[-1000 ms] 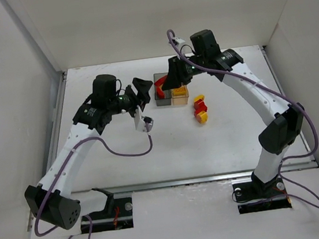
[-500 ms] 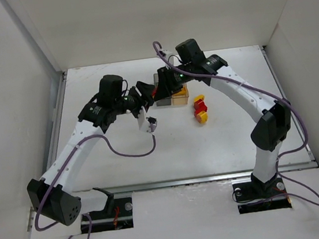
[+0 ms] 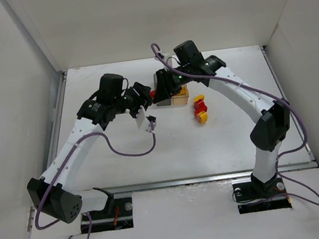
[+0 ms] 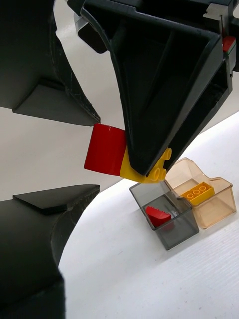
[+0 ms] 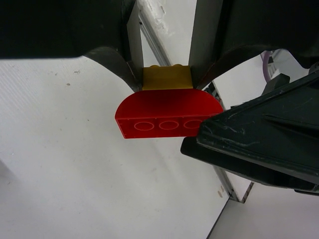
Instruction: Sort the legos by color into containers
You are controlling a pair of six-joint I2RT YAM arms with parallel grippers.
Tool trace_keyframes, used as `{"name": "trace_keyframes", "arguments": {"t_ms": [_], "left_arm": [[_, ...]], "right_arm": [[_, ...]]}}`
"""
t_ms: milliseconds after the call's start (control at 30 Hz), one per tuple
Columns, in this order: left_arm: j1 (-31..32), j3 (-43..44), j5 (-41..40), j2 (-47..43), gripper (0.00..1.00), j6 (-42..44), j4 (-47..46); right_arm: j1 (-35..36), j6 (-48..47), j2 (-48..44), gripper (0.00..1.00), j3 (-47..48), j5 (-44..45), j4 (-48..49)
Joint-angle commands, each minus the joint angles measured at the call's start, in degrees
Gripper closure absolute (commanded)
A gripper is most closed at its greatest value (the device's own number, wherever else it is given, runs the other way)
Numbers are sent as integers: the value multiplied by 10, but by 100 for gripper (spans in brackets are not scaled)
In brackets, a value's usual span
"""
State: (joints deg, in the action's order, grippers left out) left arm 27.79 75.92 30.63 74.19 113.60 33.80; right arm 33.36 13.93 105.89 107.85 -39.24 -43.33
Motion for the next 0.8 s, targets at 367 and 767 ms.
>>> {"name": "trace_keyframes", "arguments": {"t_ms": [367, 767], "left_arm": [[2, 13, 14, -8, 64, 436, 24], [7, -4, 2, -24, 100, 442, 29]], "right_arm": [[12, 5, 16, 100, 38, -22, 8], [12, 5, 22, 100, 49, -34, 13]]}}
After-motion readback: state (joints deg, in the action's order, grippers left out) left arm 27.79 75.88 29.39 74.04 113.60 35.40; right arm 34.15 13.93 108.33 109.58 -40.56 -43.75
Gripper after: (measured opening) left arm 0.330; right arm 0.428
